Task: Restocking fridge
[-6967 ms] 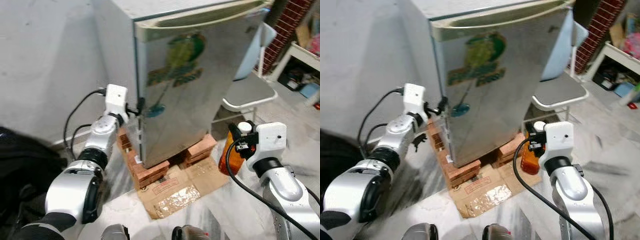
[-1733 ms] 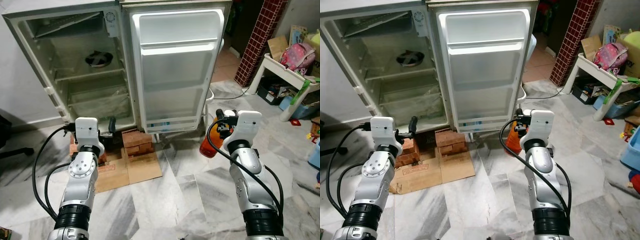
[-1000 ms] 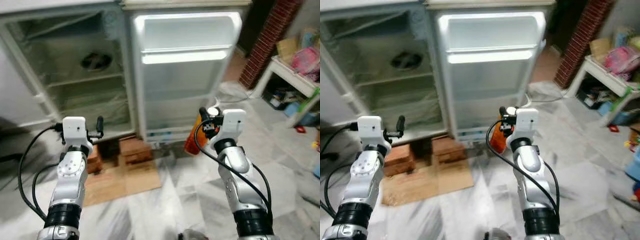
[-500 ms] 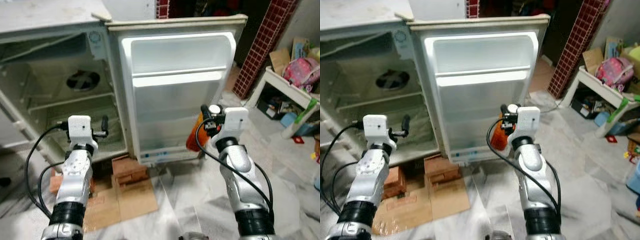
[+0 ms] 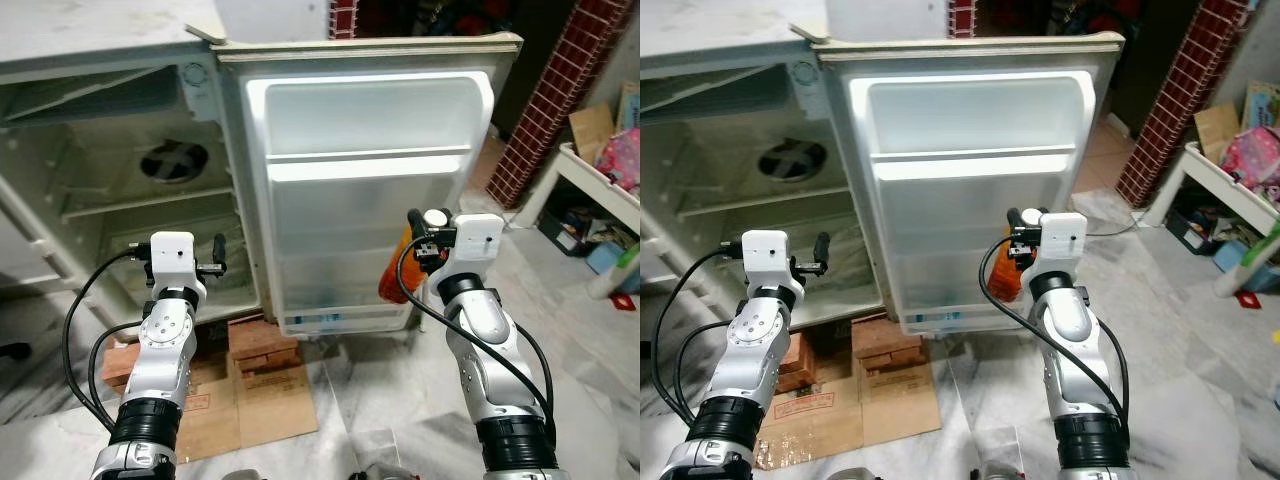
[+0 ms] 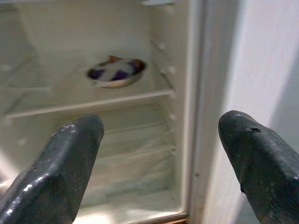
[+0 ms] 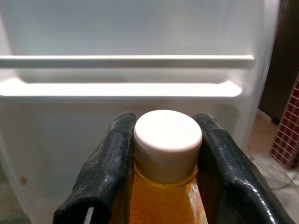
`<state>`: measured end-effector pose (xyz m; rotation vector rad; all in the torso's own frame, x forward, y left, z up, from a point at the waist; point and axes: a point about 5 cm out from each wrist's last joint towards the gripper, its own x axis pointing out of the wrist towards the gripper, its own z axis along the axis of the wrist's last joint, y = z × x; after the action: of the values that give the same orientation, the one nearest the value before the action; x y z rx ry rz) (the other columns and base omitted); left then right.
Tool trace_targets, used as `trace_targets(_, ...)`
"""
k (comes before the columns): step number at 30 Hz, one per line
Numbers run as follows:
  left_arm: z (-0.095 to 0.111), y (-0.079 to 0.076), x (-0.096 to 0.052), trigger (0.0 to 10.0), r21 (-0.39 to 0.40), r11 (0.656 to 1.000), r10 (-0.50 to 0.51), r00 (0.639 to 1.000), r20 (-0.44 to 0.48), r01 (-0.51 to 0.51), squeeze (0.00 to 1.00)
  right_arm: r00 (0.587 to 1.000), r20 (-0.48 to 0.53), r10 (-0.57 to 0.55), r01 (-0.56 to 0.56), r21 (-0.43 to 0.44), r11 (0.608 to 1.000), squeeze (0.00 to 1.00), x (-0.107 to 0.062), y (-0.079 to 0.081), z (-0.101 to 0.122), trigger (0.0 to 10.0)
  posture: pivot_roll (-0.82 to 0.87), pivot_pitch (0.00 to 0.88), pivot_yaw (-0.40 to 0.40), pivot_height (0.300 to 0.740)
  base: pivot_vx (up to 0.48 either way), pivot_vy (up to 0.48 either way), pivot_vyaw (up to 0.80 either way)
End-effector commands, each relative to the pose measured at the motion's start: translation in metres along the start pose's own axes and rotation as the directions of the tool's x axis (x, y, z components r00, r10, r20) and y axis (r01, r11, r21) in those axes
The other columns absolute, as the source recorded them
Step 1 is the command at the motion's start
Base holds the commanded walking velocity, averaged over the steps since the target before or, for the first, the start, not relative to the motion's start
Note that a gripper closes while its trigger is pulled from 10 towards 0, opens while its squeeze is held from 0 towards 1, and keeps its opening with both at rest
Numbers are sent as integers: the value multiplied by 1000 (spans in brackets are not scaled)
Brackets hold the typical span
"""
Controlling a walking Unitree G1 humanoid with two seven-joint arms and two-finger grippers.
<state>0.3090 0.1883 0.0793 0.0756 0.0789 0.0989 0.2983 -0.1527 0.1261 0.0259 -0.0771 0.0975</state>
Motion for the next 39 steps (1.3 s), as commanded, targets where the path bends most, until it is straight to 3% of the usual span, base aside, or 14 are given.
trace_targets(1,1,0,1,10000,9,1000,13,1000,-10,-13,0,999,43,2,-2,3,1000,0,2,-2,10,10000,-53,0,16,740,0,0,0)
trace_targets(13,-2,-5,-4,10000,-36,998,-47,998,-32,46,0,999,23,39,-40,36,999,0,0,6,4,10000,-51,0,16,740,0,0,0)
trace_targets(25,-3,-5,-5,10000,-38,998,-48,998,-40,47,0,999,23,39,-40,35,999,0,-1,5,4,10000,-54,0,17,740,257,-312,0)
trace_targets(28,0,-6,-5,10000,-70,996,-51,999,-13,50,0,999,22,41,-42,34,999,0,-1,5,4,10000,-54,0,16,740,0,-285,0)
trace_targets(39,-5,5,-6,10000,-46,998,30,998,-63,-33,0,999,22,43,-43,29,999,0,0,3,5,10000,-53,0,14,740,0,0,0)
